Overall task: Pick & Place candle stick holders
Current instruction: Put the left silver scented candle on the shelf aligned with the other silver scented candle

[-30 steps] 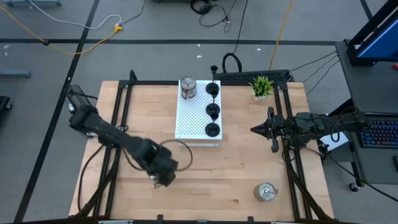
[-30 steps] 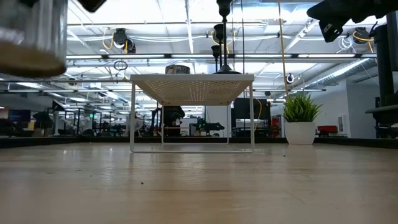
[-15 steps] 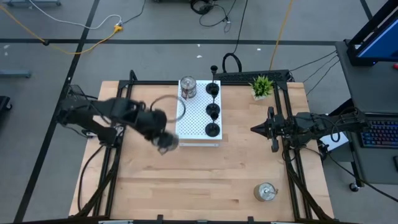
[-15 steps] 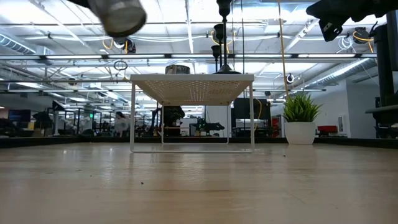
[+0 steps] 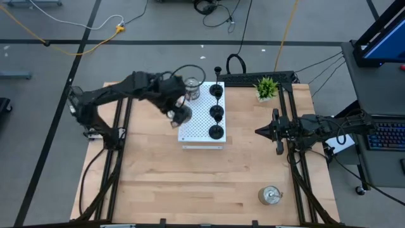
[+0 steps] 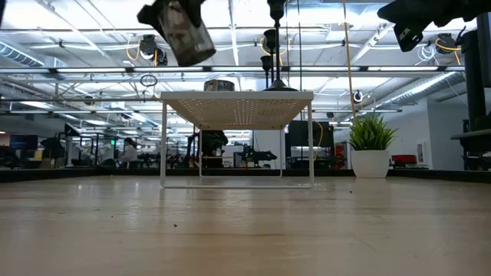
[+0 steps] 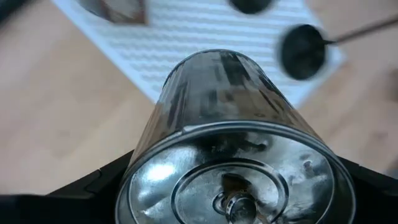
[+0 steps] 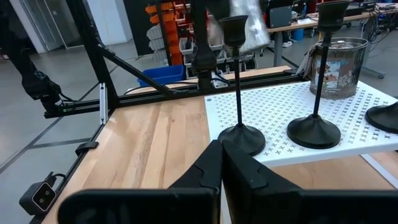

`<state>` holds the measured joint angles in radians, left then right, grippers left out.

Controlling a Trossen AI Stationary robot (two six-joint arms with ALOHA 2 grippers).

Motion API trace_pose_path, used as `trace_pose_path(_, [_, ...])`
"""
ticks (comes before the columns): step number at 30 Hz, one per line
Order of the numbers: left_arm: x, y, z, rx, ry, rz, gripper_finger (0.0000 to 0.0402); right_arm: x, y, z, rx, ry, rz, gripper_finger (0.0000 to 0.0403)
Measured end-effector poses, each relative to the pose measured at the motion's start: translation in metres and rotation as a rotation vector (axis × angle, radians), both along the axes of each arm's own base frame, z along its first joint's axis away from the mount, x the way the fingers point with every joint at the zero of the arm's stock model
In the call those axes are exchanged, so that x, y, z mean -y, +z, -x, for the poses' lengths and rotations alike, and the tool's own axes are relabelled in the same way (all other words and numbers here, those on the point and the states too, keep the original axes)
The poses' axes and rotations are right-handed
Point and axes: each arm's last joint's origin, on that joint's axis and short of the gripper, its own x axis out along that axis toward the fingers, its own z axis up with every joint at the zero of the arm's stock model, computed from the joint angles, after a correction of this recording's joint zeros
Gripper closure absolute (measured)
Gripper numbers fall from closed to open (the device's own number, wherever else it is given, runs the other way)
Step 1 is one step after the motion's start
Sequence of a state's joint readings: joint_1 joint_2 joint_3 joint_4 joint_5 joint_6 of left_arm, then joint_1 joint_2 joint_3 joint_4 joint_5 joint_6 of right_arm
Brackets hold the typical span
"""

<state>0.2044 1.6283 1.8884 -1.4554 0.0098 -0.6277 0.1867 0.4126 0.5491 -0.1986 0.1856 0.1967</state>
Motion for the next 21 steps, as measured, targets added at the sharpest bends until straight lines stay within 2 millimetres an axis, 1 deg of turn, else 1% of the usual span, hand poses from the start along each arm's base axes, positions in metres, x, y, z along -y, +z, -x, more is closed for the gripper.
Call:
trace_pose_path(3, [-0.016, -0.003, -0.012, -0.093, -0.024, -0.056, 0.0046, 0.000, 0.000, 0.000, 0.000, 0.000, 0.000, 0.0403])
trace_pose_path(5, [-0.025, -0.006, -0.023, -0.119, -0.052, -0.086, 0.0046, 0.000, 0.000, 0.000, 0.000, 0.000, 0.000, 0.0403])
trace_pose_path(11, [-0.047, -0.024, -0.052, -0.183, -0.107, -0.112, 0.0046, 0.000, 0.000, 0.000, 0.000, 0.000, -0.001, 0.0403])
trace_pose_path(16, [-0.056, -0.039, -0.062, -0.226, -0.117, -0.107, 0.0046, 0.000, 0.000, 0.000, 0.000, 0.000, -0.001, 0.0403])
trace_pose_path(21, [-0.058, -0.047, -0.067, -0.255, -0.130, -0.116, 0.0046, 0.000, 0.000, 0.000, 0.000, -0.003, -0.013, 0.0403])
